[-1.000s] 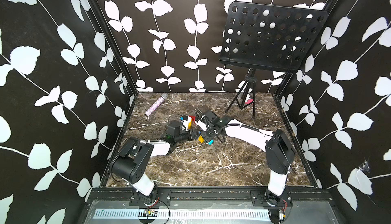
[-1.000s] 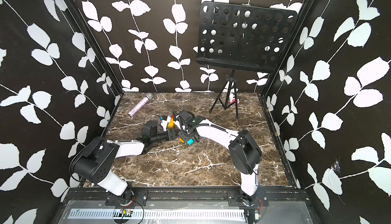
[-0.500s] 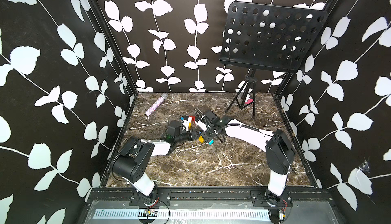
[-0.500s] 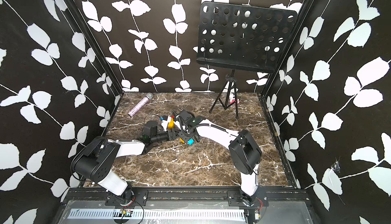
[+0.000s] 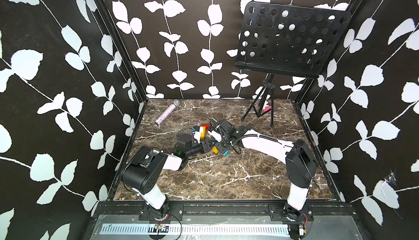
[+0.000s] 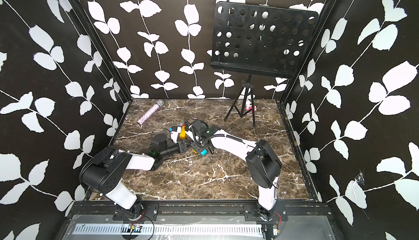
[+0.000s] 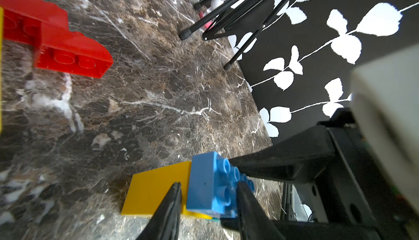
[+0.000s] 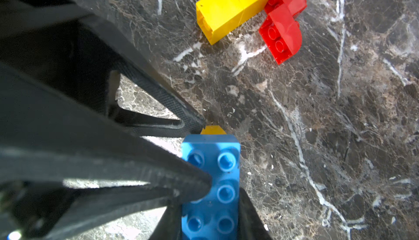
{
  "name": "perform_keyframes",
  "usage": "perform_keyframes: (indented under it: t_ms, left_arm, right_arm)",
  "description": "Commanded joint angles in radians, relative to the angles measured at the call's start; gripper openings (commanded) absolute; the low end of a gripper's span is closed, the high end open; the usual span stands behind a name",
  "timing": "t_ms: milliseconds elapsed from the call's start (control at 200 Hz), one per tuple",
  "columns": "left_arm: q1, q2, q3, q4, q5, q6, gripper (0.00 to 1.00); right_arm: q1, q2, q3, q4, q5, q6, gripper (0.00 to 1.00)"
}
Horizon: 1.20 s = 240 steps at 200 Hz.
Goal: Assemble the letter r with lego
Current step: Assemble the lego brick with the lego brick.
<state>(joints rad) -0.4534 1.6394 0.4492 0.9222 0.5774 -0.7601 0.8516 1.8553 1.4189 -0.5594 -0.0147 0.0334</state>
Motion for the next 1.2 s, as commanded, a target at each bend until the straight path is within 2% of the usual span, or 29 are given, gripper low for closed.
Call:
perform_keyframes:
  t_ms: [0, 115, 345, 525, 750, 980, 1090, 1195]
  left_arm:
    - [0.006, 0.064, -0.088, -0.146, -0.060, -0.007, 0.40]
    - [0.006, 0.081, -0.093, -0.121, -0.055, -0.011, 0.41]
    - [0.005, 0.074, -0.013, -0.130, -0.011, -0.020, 0.45]
    - [0.005, 0.005, 0.029, -0.234, -0.019, 0.008, 0.47]
    - [0.006, -0.044, 0.028, -0.318, -0.036, 0.041, 0.45]
    - [0.004, 0.004, -0.003, -0.273, -0.043, 0.028, 0.35]
    - [0.004, 0.051, -0.030, -0.191, -0.030, 0.000, 0.25]
    - [0.003, 0.097, -0.068, -0.099, -0.025, -0.031, 0.23]
  right_arm:
    - [0.000, 0.064, -0.083, -0.207, 0.015, 0.005, 0.00]
    - [0.000, 0.059, -0.085, -0.210, 0.035, 0.009, 0.00]
    - [0.000, 0.045, -0.033, -0.216, 0.047, 0.010, 0.00]
    - [0.000, -0.023, -0.043, -0.143, 0.029, 0.005, 0.00]
    - [0.000, 0.023, -0.004, -0.212, -0.004, -0.020, 0.00]
    - [0.000, 0.050, -0.005, -0.237, 0.015, -0.029, 0.00]
    - [0.000, 0.059, 0.004, -0.244, 0.020, -0.033, 0.00]
    - [0.000, 0.077, 0.016, -0.253, 0.021, -0.036, 0.00]
